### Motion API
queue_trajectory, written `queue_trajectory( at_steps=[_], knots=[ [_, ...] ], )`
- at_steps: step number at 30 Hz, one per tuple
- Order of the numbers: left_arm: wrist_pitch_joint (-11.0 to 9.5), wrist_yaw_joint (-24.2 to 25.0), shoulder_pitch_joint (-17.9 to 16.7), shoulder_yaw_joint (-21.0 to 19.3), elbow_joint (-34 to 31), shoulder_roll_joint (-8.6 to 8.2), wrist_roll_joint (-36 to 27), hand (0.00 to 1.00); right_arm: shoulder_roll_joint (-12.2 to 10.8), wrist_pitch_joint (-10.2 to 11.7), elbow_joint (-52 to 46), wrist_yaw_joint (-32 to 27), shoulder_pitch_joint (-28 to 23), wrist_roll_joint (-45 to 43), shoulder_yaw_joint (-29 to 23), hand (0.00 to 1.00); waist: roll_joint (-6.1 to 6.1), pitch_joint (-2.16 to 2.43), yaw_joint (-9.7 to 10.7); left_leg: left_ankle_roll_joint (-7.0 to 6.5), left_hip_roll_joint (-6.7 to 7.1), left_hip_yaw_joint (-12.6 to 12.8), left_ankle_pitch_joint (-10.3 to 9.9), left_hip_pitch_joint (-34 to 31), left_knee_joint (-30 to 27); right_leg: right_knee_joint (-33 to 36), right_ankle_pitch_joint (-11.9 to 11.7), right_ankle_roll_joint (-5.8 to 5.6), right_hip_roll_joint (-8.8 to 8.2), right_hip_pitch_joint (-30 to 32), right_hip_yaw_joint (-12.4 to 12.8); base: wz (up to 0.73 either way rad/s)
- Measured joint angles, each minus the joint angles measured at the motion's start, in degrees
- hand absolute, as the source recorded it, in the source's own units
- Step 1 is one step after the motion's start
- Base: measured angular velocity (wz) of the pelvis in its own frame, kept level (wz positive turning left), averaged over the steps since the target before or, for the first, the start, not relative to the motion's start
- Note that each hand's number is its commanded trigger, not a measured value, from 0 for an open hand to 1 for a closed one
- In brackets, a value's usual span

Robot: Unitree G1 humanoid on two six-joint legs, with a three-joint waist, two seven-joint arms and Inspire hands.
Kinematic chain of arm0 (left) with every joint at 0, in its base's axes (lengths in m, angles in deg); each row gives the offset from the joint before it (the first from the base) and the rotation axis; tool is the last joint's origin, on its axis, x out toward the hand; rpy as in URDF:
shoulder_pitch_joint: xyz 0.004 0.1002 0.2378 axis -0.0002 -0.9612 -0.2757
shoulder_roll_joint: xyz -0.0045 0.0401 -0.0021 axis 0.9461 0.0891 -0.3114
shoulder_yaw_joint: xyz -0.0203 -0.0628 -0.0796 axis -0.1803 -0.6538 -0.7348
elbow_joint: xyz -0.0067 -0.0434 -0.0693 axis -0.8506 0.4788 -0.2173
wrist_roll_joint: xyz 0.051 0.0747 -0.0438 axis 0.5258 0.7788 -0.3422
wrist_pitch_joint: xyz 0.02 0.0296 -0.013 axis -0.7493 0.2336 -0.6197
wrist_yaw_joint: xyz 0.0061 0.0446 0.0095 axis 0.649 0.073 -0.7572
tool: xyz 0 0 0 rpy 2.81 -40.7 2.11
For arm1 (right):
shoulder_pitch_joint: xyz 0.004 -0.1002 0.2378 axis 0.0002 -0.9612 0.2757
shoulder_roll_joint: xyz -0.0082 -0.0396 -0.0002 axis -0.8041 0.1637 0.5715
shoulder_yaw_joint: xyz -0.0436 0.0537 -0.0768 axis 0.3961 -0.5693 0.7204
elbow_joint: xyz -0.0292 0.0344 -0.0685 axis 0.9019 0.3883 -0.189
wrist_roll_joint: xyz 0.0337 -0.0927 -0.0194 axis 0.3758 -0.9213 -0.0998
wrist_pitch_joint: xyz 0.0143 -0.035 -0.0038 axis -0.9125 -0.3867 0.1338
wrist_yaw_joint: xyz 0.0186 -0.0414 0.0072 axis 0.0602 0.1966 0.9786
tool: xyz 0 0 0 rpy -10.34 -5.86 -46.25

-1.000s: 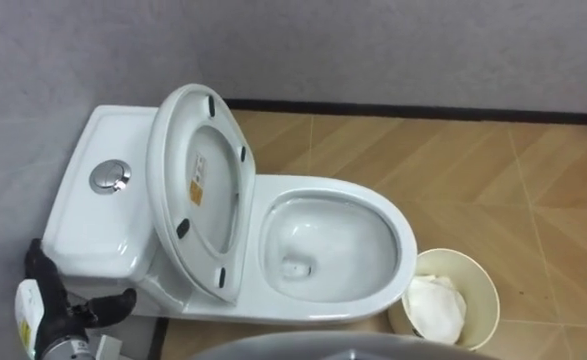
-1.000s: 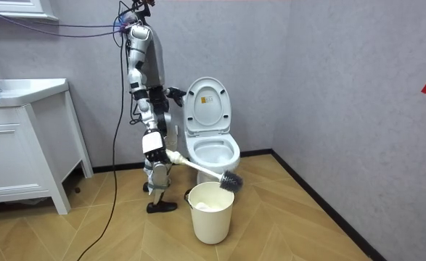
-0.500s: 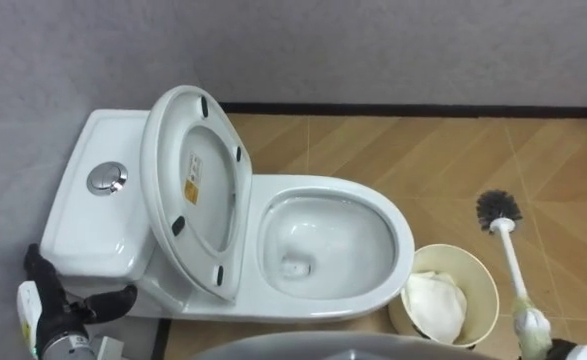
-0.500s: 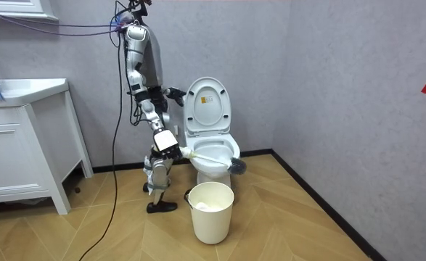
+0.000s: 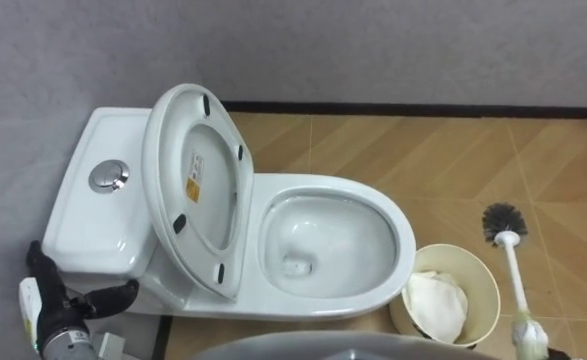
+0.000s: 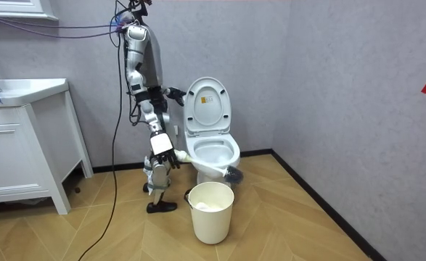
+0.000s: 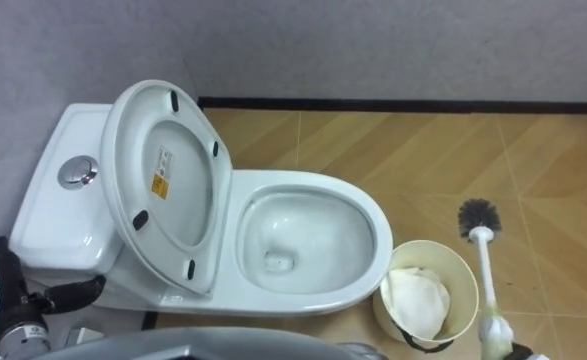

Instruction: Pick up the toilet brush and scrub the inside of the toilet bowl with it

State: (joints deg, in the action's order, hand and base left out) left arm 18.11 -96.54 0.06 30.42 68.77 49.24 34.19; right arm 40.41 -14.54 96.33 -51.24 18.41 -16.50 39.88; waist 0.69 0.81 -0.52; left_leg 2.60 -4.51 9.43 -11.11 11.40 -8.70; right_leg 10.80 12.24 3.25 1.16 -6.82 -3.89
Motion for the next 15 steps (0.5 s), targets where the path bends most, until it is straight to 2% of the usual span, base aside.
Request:
queue_trajectory(
  at_steps=[6, 15],
  knots=[
    [0.00, -0.02, 0.00, -0.13, 0.00, -0.02, 0.00, 0.00, -0.04, -0.55, 1.06, 1.52, 0.07, 6.21, -1.06, 0.00, 0.00, 0.00, 0.06, 0.00, -0.04, 0.00, 0.01, 0.20, 0.01, 0.06, -0.02, 0.03, 0.02, -0.07, -0.09, 0.00],
    [0.00, -0.04, 0.00, -0.14, 0.00, -0.02, -0.01, 0.00, -0.08, -0.97, 1.07, 1.77, 0.06, 10.67, -2.22, 0.00, -0.04, 0.03, 0.12, 0.01, -0.03, 0.00, 0.00, 0.33, 0.03, 0.09, -0.04, 0.04, 0.00, -0.16, -0.15, 0.00]
  ],
)
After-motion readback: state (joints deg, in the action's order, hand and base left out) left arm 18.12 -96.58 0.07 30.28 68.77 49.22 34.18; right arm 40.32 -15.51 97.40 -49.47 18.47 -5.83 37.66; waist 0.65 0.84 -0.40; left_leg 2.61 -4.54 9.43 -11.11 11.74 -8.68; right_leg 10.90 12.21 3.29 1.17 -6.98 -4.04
